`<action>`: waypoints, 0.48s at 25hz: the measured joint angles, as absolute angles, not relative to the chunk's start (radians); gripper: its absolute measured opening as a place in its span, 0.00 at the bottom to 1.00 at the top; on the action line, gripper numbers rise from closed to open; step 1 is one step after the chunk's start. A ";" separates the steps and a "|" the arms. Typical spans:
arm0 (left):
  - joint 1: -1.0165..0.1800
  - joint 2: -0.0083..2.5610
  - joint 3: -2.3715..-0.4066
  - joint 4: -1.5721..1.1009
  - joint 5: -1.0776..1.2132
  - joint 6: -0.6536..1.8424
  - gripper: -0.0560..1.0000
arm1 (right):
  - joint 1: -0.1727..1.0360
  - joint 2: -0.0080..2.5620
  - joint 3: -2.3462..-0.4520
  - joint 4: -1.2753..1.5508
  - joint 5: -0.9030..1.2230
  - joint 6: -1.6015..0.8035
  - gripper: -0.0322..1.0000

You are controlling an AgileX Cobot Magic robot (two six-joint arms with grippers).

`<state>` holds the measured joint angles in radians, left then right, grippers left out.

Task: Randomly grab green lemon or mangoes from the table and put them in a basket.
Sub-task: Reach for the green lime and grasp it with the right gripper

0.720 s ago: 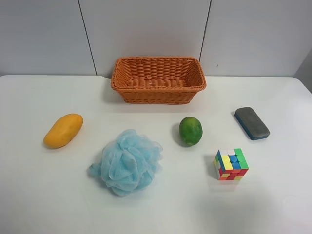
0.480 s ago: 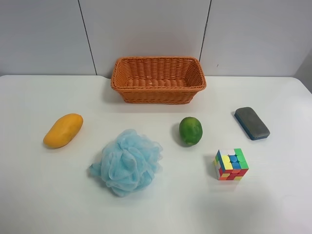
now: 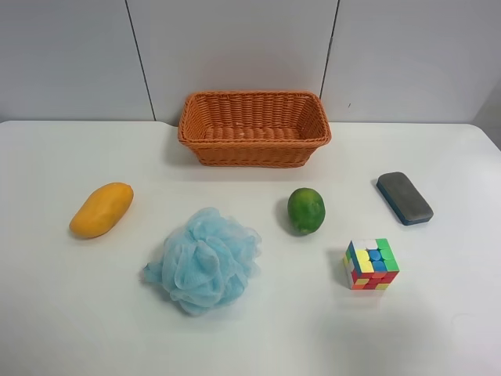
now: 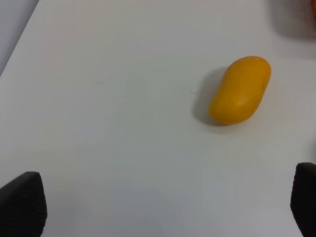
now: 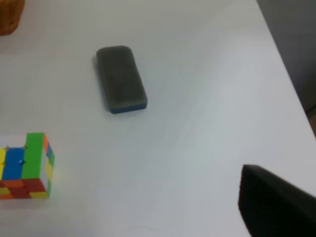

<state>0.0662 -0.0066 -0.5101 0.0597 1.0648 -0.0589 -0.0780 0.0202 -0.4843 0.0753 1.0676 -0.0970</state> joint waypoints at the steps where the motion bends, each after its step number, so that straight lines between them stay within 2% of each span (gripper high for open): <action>1: 0.066 -0.007 -0.510 0.060 1.065 -0.059 0.99 | -0.078 0.048 -0.490 0.089 1.068 -0.100 0.98; 12: 0.066 -0.007 -0.510 0.060 1.065 -0.059 0.99 | -0.078 0.547 -0.693 0.276 1.004 -0.159 0.98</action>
<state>0.0662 -0.0066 -0.5101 0.0597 1.0648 -0.0589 -0.0780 0.5474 -0.6933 0.2760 1.0037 -0.1594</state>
